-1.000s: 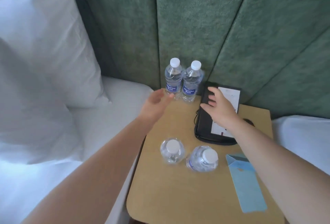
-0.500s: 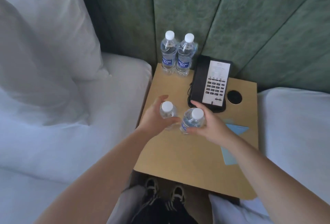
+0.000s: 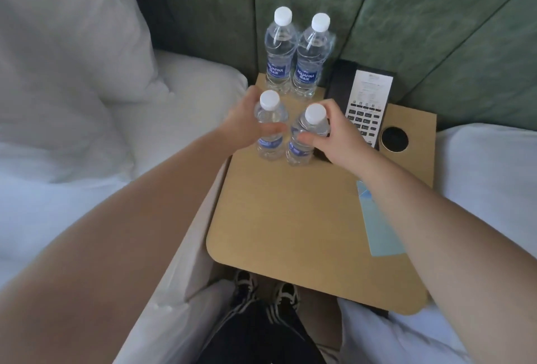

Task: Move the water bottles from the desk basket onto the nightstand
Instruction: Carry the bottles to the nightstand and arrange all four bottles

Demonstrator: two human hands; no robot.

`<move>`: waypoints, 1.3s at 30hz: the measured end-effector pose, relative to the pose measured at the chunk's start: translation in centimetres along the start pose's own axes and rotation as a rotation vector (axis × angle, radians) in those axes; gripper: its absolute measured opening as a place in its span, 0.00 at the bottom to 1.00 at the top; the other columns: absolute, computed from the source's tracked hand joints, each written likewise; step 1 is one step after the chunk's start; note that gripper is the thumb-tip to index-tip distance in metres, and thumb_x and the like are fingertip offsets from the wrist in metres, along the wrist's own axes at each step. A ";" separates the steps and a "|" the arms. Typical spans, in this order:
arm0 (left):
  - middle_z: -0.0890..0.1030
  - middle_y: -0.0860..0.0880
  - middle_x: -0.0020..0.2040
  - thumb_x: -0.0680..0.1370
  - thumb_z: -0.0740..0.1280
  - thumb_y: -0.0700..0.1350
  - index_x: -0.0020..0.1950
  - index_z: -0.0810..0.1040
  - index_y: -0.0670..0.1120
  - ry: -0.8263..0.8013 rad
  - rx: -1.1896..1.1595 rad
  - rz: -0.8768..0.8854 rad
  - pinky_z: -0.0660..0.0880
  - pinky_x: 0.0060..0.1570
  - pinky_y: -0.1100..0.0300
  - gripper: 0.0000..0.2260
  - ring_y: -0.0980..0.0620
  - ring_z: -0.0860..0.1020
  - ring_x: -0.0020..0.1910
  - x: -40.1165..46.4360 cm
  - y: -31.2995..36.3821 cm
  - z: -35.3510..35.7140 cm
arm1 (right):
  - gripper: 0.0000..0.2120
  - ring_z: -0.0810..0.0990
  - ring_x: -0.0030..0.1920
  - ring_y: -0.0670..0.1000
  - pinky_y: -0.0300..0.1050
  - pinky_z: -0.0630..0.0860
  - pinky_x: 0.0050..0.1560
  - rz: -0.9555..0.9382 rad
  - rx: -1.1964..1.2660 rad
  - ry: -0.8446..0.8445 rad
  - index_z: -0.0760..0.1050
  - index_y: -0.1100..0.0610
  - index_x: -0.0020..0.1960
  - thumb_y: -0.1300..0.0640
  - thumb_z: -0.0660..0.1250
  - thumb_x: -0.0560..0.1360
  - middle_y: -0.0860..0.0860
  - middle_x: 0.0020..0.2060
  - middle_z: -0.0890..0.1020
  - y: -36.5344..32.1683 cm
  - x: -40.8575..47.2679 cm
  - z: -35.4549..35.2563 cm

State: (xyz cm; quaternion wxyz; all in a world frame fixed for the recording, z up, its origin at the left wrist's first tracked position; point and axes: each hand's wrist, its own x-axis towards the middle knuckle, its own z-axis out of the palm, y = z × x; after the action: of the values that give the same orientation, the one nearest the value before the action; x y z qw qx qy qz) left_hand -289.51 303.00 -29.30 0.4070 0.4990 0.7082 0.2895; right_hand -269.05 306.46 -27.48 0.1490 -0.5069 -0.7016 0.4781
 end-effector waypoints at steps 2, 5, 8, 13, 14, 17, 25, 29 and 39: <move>0.75 0.59 0.48 0.66 0.79 0.51 0.57 0.68 0.54 -0.015 -0.021 0.022 0.71 0.44 0.66 0.26 0.59 0.75 0.49 1.2 0.4 -0.6 | 0.24 0.75 0.55 0.47 0.41 0.67 0.50 -0.021 -0.006 -0.015 0.67 0.50 0.61 0.52 0.75 0.70 0.47 0.57 0.77 -0.3 1.5 -0.2; 0.76 0.60 0.51 0.67 0.79 0.48 0.61 0.72 0.54 -0.039 -0.058 0.047 0.68 0.38 0.77 0.27 0.65 0.74 0.47 3.2 0.7 -1.8 | 0.23 0.74 0.59 0.50 0.45 0.68 0.55 -0.033 -0.024 -0.022 0.66 0.47 0.60 0.51 0.74 0.70 0.50 0.61 0.75 -0.4 3.5 -0.8; 0.76 0.62 0.55 0.70 0.77 0.42 0.71 0.68 0.53 -0.126 -0.087 0.043 0.70 0.42 0.76 0.33 0.68 0.75 0.50 4.9 0.7 -3.3 | 0.23 0.74 0.59 0.52 0.46 0.68 0.55 -0.027 -0.048 -0.004 0.66 0.46 0.60 0.49 0.74 0.71 0.52 0.62 0.74 -0.5 5.4 -1.4; 0.62 0.55 0.76 0.63 0.80 0.52 0.79 0.45 0.58 -0.213 -0.234 0.002 0.68 0.66 0.58 0.56 0.60 0.65 0.70 5.8 0.1 -4.1 | 0.27 0.72 0.62 0.53 0.48 0.69 0.61 -0.023 -0.046 0.048 0.66 0.47 0.66 0.50 0.73 0.71 0.54 0.64 0.71 -0.8 7.2 -1.8; 0.61 0.51 0.77 0.59 0.80 0.58 0.79 0.45 0.58 -0.126 -0.217 -0.025 0.68 0.66 0.56 0.58 0.56 0.64 0.71 5.6 0.2 -3.5 | 0.27 0.72 0.63 0.53 0.49 0.69 0.62 -0.025 -0.048 0.051 0.66 0.47 0.66 0.50 0.73 0.71 0.53 0.64 0.71 -0.8 7.3 -1.8; 0.71 0.49 0.64 0.56 0.78 0.64 0.72 0.59 0.52 0.148 -0.137 -0.083 0.74 0.56 0.55 0.51 0.50 0.72 0.63 5.3 0.3 -1.5 | 0.27 0.72 0.63 0.53 0.54 0.70 0.64 -0.023 -0.039 0.051 0.67 0.46 0.65 0.49 0.74 0.70 0.53 0.64 0.72 -0.8 7.5 -1.9; 0.79 0.59 0.55 0.69 0.77 0.48 0.65 0.74 0.53 -0.099 -0.195 0.024 0.77 0.49 0.67 0.26 0.66 0.79 0.50 5.8 -0.1 -3.9 | 0.28 0.73 0.62 0.51 0.46 0.68 0.60 -0.028 -0.062 0.016 0.67 0.44 0.68 0.48 0.73 0.72 0.47 0.64 0.74 -0.5 7.7 -2.5; 0.73 0.55 0.63 0.69 0.78 0.49 0.75 0.63 0.54 -0.118 -0.209 -0.040 0.75 0.60 0.54 0.38 0.53 0.76 0.60 6.0 0.6 -4.1 | 0.29 0.75 0.62 0.48 0.44 0.69 0.62 -0.007 -0.062 -0.049 0.67 0.44 0.71 0.51 0.72 0.73 0.43 0.64 0.76 -0.7 7.8 -3.5; 0.79 0.59 0.53 0.71 0.76 0.48 0.66 0.73 0.53 -0.101 -0.195 0.046 0.76 0.42 0.68 0.25 0.63 0.79 0.49 6.4 0.7 -3.6 | 0.31 0.75 0.59 0.50 0.48 0.72 0.55 0.000 -0.240 0.021 0.64 0.47 0.70 0.39 0.69 0.71 0.47 0.63 0.74 -1.5 8.2 -3.7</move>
State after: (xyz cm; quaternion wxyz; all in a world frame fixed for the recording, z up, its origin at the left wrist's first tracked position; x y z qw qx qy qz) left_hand -293.35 309.22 -28.80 0.4819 0.4873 0.6435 0.3409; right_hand -271.00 315.34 -26.69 0.0944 -0.5260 -0.7523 0.3853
